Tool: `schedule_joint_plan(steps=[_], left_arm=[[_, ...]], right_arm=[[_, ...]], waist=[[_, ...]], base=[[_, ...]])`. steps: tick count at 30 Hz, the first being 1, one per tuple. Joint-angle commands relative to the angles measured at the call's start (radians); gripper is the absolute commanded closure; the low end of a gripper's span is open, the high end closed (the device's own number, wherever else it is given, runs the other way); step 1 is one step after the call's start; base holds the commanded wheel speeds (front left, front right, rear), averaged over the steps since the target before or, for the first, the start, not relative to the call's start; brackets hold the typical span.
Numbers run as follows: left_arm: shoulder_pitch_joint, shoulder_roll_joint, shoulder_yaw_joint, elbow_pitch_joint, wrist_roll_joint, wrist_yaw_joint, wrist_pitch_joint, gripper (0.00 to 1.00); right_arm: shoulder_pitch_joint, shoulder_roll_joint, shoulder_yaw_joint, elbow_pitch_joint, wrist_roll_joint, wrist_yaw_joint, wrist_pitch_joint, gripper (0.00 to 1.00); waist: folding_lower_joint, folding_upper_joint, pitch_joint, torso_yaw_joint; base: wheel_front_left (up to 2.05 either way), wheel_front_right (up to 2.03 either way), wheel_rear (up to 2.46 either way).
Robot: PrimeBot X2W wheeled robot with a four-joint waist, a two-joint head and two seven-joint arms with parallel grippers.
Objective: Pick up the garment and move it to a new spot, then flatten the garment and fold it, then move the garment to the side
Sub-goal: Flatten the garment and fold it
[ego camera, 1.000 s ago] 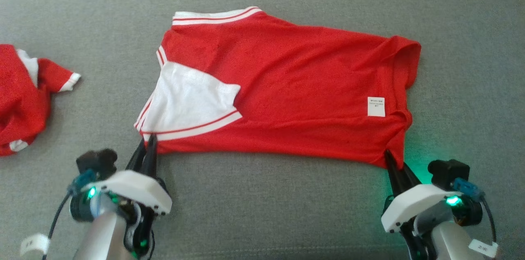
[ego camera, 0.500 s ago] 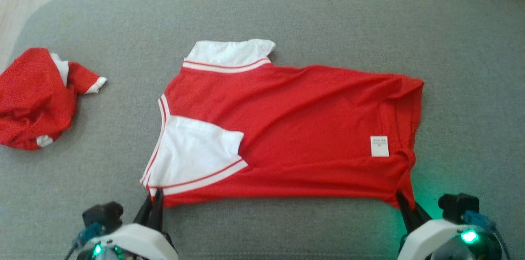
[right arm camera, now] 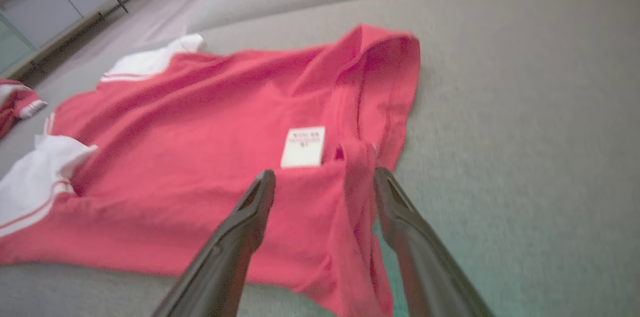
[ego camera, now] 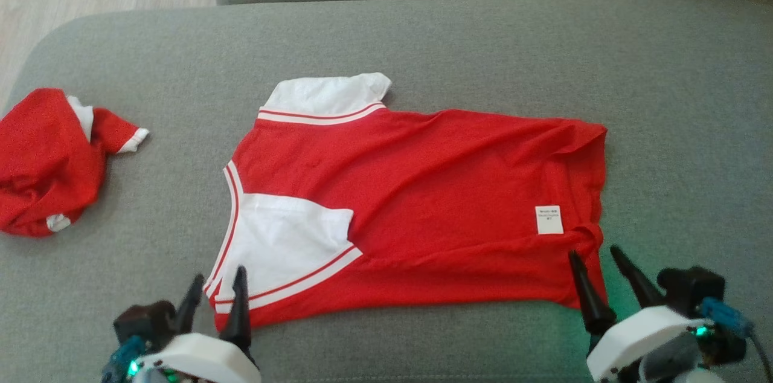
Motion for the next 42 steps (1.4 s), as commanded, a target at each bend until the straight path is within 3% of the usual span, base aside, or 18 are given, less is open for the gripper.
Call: schedule_joint_plan(steps=[1, 7, 13, 25, 33, 42], left_arm=[[-0.044, 0.015, 0.039, -0.042, 0.015, 0.009, -0.021, 0.00], [-0.074, 0.044, 0.047, -0.129, 0.086, 0.046, -0.096, 0.00], [-0.081, 0.074, 0.028, -0.192, 0.146, 0.072, -0.089, 0.00], [-0.073, 0.078, 0.011, -0.201, 0.142, 0.078, -0.064, 0.00], [-0.267, 0.072, -0.021, -0.106, 0.107, 0.001, -0.026, 0.00], [-0.641, 0.033, -0.061, 0.171, 0.080, -0.104, 0.011, 0.00]], right_arm=[[-0.025, -0.016, 0.027, -0.053, 0.005, -0.001, -0.015, 0.00], [-0.038, -0.004, 0.024, -0.210, -0.031, -0.001, -0.055, 0.00], [-0.029, 0.014, 0.006, -0.317, -0.092, -0.001, -0.033, 0.00], [0.005, 0.032, 0.004, -0.381, -0.100, -0.001, 0.002, 0.00], [-0.024, 0.036, 0.003, -0.379, -0.084, -0.001, 0.004, 0.00], [-0.114, 0.037, 0.010, -0.373, -0.076, -0.001, -0.020, 0.00]], waist=[[0.0000, -0.0001, -0.004, -0.004], [0.0000, -0.0001, -0.027, -0.019], [0.0000, -0.0001, -0.050, -0.027], [0.0000, -0.0001, -0.052, -0.031], [0.0000, -0.0001, 0.029, -0.028], [0.0000, -0.0001, 0.185, -0.068]], base=[[0.00, 0.00, 0.00], [0.00, 0.00, 0.00], [0.00, 0.00, 0.00], [0.00, 0.00, 0.00], [0.00, 0.00, 0.00], [0.00, 0.00, 0.00]])
